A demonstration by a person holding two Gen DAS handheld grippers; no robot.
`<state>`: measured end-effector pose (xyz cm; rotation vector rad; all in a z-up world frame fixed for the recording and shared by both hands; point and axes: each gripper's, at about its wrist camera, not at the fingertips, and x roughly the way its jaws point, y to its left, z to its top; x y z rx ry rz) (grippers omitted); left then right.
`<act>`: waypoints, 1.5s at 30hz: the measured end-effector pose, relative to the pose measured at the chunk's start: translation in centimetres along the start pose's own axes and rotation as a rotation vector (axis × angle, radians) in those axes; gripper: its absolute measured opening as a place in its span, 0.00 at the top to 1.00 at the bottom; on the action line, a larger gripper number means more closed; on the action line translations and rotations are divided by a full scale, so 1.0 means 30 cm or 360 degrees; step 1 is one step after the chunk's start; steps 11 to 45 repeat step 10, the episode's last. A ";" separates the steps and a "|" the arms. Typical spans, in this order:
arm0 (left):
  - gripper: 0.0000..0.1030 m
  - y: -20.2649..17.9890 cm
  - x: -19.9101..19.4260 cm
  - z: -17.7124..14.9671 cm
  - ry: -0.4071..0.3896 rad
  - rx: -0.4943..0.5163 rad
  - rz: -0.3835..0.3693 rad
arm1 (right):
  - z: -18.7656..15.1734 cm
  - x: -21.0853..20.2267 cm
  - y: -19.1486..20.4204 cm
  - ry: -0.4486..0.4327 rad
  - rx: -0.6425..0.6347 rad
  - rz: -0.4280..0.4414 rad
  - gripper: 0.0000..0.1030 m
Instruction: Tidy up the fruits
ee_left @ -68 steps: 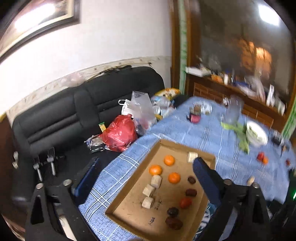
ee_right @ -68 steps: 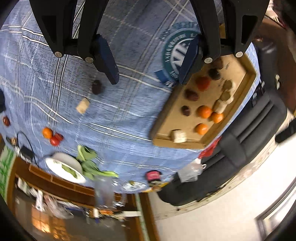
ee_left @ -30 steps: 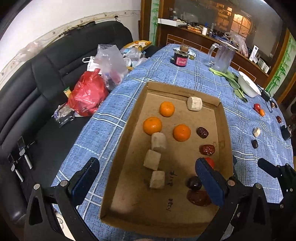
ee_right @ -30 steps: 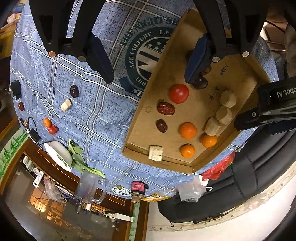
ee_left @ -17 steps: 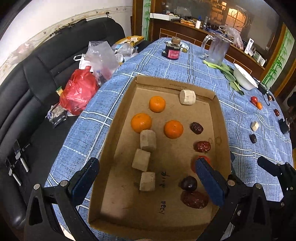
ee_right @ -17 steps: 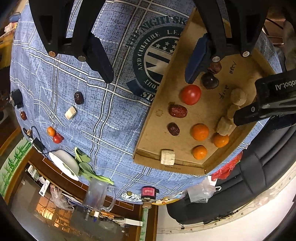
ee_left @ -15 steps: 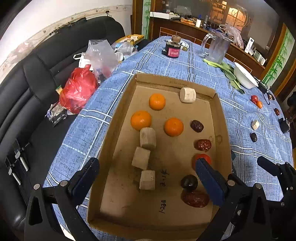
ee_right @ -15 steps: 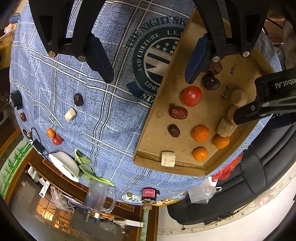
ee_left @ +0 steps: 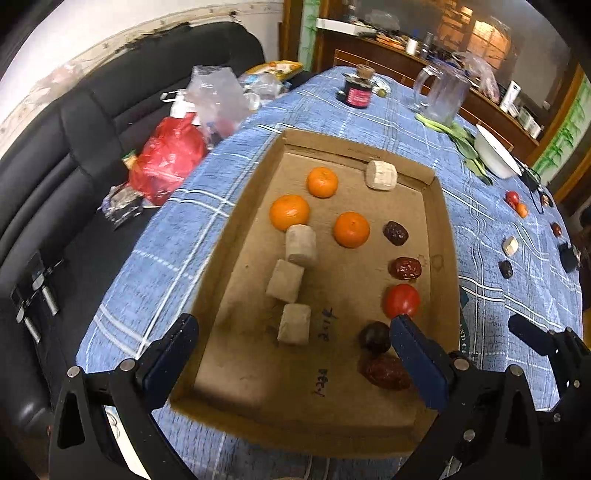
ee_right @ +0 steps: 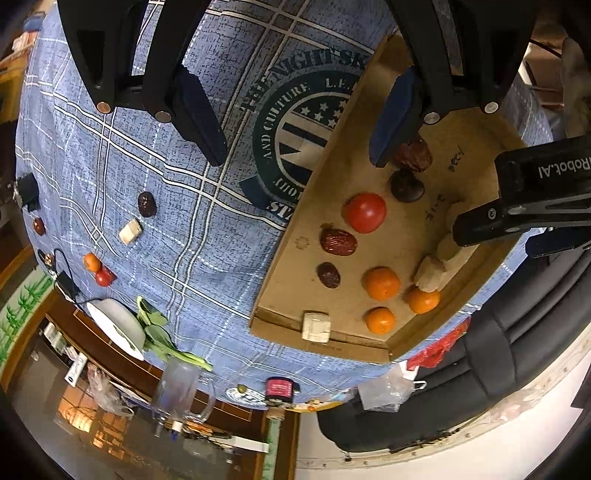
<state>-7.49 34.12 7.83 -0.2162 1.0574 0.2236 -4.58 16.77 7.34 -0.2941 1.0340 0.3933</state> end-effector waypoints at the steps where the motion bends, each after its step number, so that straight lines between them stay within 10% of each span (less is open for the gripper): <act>1: 0.00 0.002 -0.012 -0.008 -0.0010 -0.0016 0.0018 | -0.007 -0.006 0.002 -0.0007 -0.0018 0.0013 0.19; 45: 0.00 -0.025 -0.141 -0.087 -0.0077 -0.0113 0.0148 | -0.095 -0.082 -0.053 -0.0059 -0.0063 0.0175 0.19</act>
